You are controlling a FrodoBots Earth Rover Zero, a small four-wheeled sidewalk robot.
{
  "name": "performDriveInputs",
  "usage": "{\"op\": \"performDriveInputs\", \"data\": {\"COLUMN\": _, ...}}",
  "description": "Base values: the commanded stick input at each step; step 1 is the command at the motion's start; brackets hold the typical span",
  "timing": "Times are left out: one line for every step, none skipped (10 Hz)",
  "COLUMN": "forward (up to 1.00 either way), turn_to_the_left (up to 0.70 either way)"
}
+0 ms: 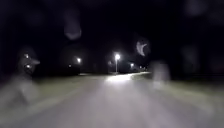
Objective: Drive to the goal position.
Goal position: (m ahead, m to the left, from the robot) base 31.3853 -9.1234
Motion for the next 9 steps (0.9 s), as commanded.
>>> {"op": "performDriveInputs", "data": {"forward": 1.0, "turn_to_the_left": 0.01}}
{"op": "performDriveInputs", "data": {"forward": 1.0, "turn_to_the_left": -0.02}}
{"op": "performDriveInputs", "data": {"forward": 1.0, "turn_to_the_left": -0.05}}
{"op": "performDriveInputs", "data": {"forward": 1.0, "turn_to_the_left": -0.08}}
{"op": "performDriveInputs", "data": {"forward": 1.0, "turn_to_the_left": -0.1}}
{"op": "performDriveInputs", "data": {"forward": 1.0, "turn_to_the_left": -0.07}}
{"op": "performDriveInputs", "data": {"forward": 1.0, "turn_to_the_left": -0.05}}
{"op": "performDriveInputs", "data": {"forward": 1.0, "turn_to_the_left": -0.06}}
{"op": "performDriveInputs", "data": {"forward": 1.0, "turn_to_the_left": -0.07}}
